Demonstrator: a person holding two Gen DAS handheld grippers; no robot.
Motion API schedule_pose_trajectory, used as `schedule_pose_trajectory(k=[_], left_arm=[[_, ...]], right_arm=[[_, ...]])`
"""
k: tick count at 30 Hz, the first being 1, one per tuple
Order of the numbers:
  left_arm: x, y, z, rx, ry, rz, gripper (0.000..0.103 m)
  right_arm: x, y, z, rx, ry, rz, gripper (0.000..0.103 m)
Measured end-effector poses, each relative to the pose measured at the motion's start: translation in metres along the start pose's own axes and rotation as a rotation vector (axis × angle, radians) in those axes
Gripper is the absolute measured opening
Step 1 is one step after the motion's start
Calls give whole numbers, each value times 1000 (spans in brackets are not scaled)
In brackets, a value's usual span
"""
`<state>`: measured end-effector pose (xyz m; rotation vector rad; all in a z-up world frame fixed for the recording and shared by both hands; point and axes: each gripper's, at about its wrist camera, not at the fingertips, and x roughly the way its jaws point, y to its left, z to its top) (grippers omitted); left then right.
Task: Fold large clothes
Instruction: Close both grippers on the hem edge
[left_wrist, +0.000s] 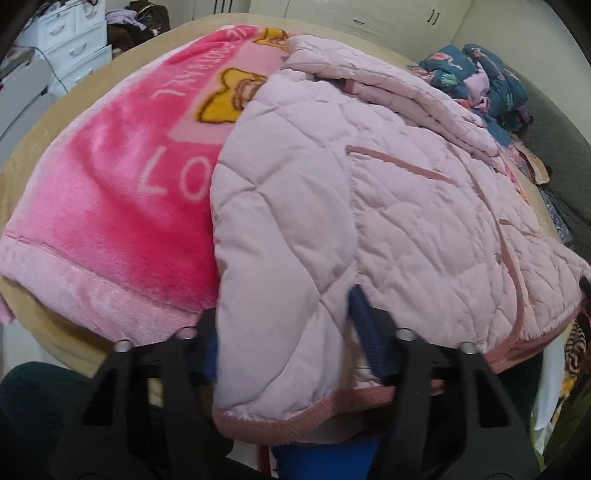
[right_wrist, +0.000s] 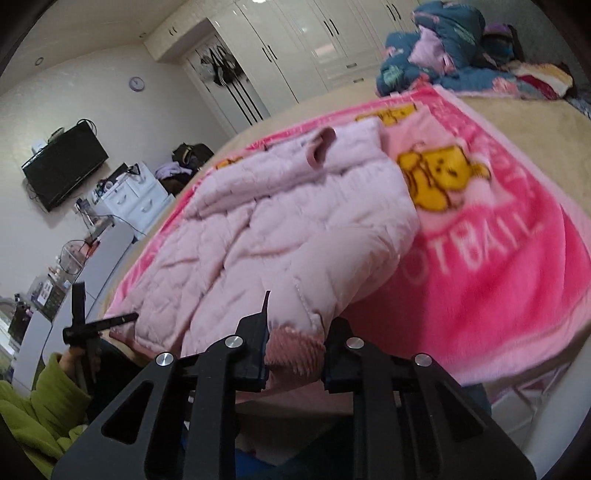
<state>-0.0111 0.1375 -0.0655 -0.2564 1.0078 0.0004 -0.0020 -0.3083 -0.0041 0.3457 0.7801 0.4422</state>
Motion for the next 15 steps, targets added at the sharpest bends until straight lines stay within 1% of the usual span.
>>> schedule_pose_trajectory(k=[1,2,4,6,10,15], left_arm=[[-2,-5,-1,26,-11,12,34],[-5,-9,0,43,-23,17,31],[-11,-17,3,82,-54,28,17],[-20,-25,8,115,-93,33,12],[-36,-33,27,139,-158,2,9],[-49,-40,52,151,-213,-24,9]], right_arm=[[0,1,4,1,-9,4,19],[0,1,8,3,-17,7,19],[-1,2,13,7,-34,10,19],[-1,2,18,7,-46,13,18],[1,4,31,-4,-71,9,17],[1,10,48,-27,-108,12,16]])
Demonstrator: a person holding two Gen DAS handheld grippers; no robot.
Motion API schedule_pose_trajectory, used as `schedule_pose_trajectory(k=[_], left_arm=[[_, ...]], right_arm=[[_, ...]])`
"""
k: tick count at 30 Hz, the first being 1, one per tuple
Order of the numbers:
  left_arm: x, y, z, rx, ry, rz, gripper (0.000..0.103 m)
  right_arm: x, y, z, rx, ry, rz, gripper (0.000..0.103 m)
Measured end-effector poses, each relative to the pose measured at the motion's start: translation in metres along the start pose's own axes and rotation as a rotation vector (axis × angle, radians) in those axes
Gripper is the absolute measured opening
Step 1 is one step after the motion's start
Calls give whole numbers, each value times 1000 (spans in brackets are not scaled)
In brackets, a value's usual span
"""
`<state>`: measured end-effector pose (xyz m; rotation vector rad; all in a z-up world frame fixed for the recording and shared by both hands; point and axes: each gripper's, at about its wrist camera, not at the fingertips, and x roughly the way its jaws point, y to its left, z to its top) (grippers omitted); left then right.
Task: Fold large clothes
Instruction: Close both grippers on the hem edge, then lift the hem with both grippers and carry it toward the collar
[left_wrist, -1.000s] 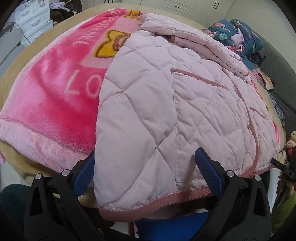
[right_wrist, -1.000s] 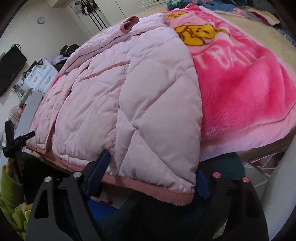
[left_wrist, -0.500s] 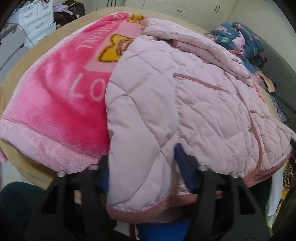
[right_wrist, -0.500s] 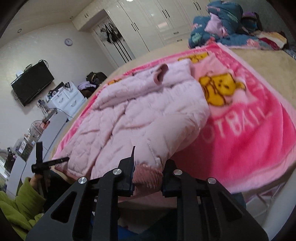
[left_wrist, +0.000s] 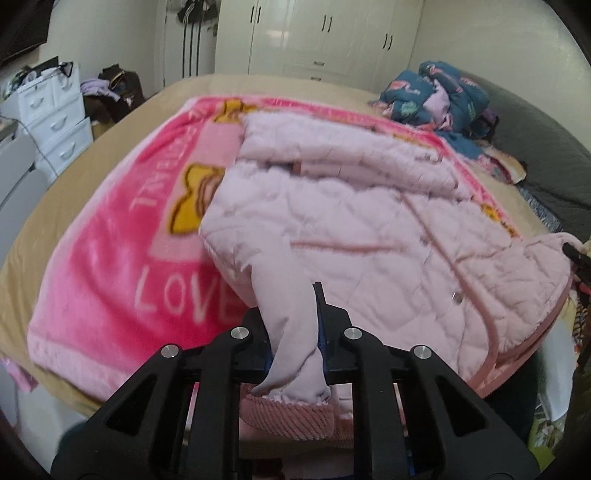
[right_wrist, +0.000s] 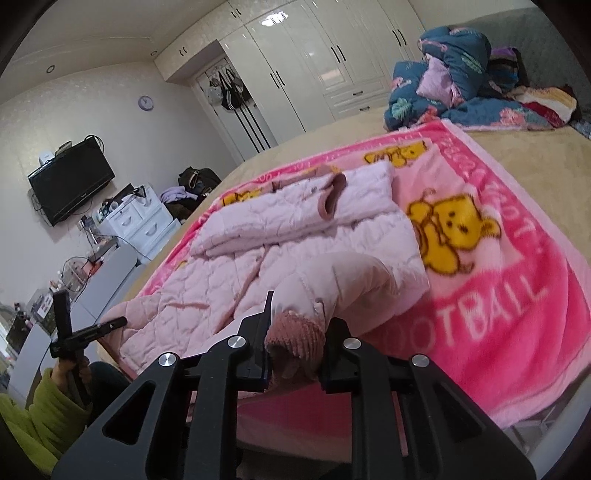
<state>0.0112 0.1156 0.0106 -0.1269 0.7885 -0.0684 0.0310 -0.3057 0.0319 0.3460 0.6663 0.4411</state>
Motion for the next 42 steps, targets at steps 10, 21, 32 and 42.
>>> schedule_pose_trajectory(k=[10,21,32,42], left_arm=[[-7,4,47,-39,-100,-22,9],[-6,4,100,-62,-172,-26,9],[-4,8,151,-89,-213,-33,10],[8,9,192,-100,-230,-19,10]], right_arm=[[2,2,39,-4,-72,-3,16],[5,3,85,-13,-141,-19,15],[18,-1,129,6,-193,-39,15],[36,-3,173,-6,-203,-72,15]])
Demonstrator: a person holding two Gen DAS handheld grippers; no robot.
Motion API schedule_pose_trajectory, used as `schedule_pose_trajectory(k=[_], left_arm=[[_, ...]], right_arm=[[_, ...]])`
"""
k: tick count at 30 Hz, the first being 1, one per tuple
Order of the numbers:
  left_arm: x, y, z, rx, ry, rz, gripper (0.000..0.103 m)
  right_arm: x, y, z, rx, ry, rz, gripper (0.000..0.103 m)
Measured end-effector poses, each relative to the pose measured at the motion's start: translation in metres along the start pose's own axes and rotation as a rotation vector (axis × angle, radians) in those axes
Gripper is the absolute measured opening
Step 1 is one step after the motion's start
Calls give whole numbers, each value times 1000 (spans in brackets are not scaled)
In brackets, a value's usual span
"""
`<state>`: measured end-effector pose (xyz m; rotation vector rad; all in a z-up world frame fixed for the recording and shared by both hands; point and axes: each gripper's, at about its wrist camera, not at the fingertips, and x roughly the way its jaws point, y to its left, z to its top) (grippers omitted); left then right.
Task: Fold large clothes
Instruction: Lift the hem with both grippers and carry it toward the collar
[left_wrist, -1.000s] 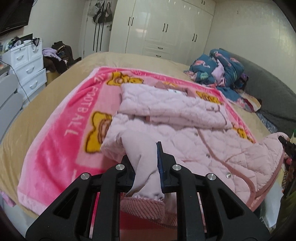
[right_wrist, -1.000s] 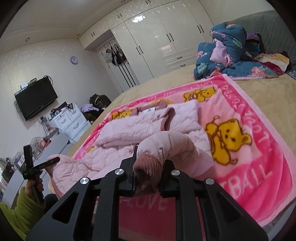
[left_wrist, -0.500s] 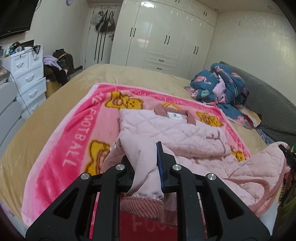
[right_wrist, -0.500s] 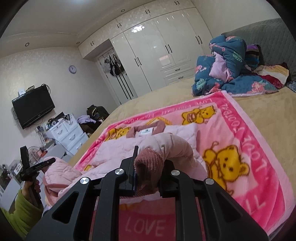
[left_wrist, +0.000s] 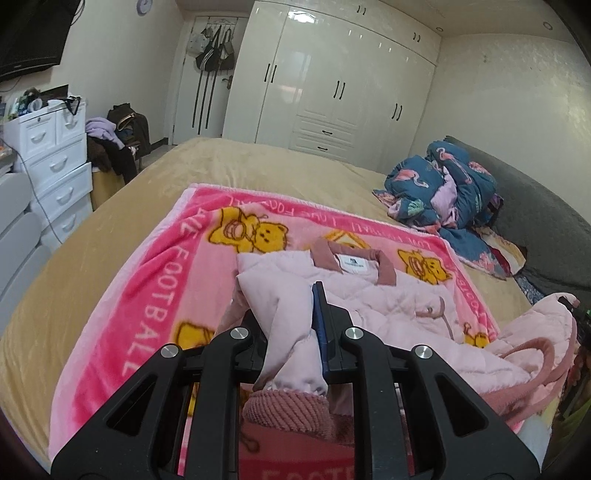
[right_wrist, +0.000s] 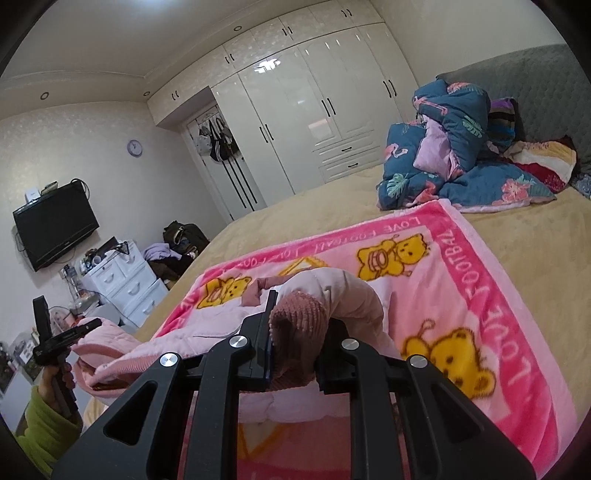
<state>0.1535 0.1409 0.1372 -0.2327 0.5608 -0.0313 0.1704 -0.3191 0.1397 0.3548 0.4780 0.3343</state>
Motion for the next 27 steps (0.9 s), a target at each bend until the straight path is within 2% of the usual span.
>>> schedule_pose_trajectory(k=[13,27], left_arm=[[36,-4,40,14,-9,43,11],[93,2,47,50,31,101,13]], right_arm=[[40,-3,44,-18,-7,-25,15],[110,-35,55,33,68,-80,15]])
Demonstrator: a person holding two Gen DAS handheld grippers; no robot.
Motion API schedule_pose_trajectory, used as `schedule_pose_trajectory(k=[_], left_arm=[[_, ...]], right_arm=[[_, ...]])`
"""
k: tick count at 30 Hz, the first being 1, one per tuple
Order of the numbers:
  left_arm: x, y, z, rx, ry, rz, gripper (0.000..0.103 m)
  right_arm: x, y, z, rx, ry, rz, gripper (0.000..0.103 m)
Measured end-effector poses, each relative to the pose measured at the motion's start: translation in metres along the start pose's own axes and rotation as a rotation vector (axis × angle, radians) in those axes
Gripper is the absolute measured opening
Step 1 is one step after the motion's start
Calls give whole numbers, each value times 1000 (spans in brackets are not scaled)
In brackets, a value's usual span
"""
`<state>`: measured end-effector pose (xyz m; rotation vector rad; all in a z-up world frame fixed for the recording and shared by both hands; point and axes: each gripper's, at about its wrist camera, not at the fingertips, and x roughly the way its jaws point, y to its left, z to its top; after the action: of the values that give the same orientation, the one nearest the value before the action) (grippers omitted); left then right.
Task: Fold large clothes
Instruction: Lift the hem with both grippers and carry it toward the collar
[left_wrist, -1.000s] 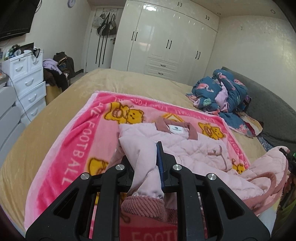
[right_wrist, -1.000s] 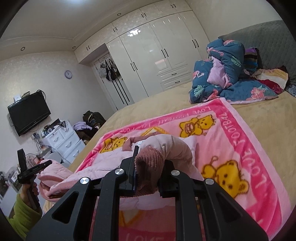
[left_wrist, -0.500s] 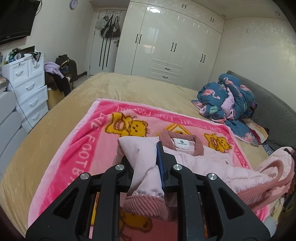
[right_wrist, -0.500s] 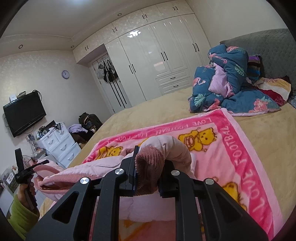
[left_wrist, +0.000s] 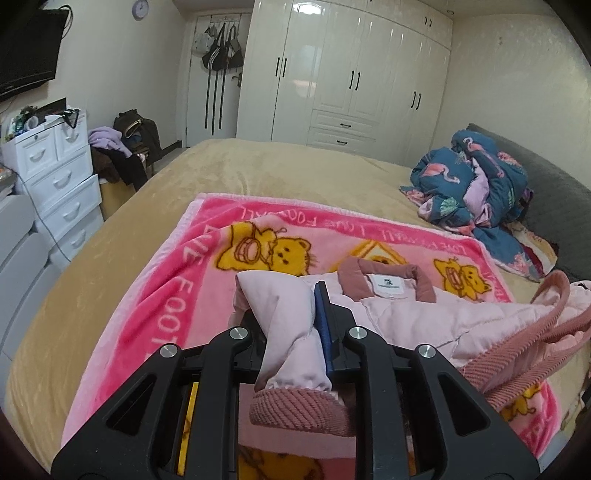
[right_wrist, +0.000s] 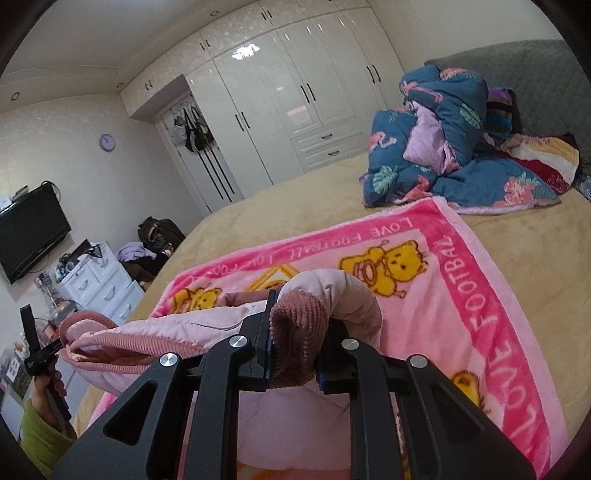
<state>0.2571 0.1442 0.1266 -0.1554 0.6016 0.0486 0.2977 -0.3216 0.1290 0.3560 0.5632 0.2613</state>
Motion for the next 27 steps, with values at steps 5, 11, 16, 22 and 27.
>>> schedule_pose_trajectory(k=[5,11,16,22,27], left_arm=[[25,0,-1,17,24,17,13],[54,0,-4,27,52,32,13],[74,-1,-5,39,75,48,14],[93,-1,-7,36,98,52,14],[105,1,-9,22,114,50,14]], right_arm=[[32,-12,-3,26,37,-19,15],[67,-26,-6,52,84,-41,16],[94,-37,-6,85,124,-42,17],[107,-50,-6,150,141,9,23],[107,-53,-9,182,138,68,39]])
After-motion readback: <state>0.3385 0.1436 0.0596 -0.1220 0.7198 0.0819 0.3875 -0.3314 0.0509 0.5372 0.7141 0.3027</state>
